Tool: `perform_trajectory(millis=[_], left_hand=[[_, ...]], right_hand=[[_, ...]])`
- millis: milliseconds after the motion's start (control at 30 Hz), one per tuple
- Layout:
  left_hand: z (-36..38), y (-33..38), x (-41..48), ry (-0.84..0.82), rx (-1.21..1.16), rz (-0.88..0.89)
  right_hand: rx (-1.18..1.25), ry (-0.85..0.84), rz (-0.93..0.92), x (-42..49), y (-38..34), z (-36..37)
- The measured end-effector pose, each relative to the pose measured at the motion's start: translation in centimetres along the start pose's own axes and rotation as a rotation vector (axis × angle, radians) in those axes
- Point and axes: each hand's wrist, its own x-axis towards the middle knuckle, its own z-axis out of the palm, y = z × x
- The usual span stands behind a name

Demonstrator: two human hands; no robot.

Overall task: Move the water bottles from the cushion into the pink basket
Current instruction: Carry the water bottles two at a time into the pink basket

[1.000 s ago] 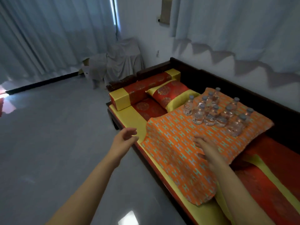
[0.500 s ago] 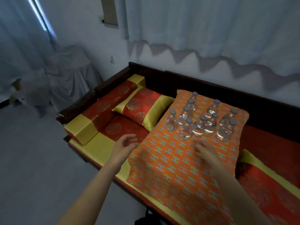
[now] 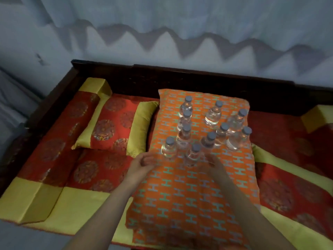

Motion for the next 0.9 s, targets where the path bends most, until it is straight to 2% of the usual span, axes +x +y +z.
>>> perform_trajectory(millis=[100,167,267,400,600,767,900], left_hand=[[0.7,0.1,4.3,-0.132,0.072,0.011],[1.3,-0.1,6.7,-0.217,0.112,0.036],[2.1,-0.6,9.7,-0.284,0.177,0.067],[3.0,-2.7,12.1,-0.379,0.202,0.072],[3.9,-5.0,14.0,-0.437,0.243,0.156],[3.6,-4.4,14.2,-0.391,0.274,0.225],[2.7,-4.0,14.1,-0.404,0.22,0.175]], right_hand=[[-0.026,0.06,0.035,1.6,0.8,2.0],[-0.062,0.105,-0.011,2.1,1.1,3.0],[-0.069,0.129,-0.02,3.4,1.4,4.8],[-0.2,0.158,-0.031,4.7,1.9,5.8],[-0.25,0.249,-0.059,5.0,3.1,6.3],[-0.271,0.364,-0.077,3.6,2.4,6.2],[-0.149,0.385,-0.041,2.3,2.2,5.5]])
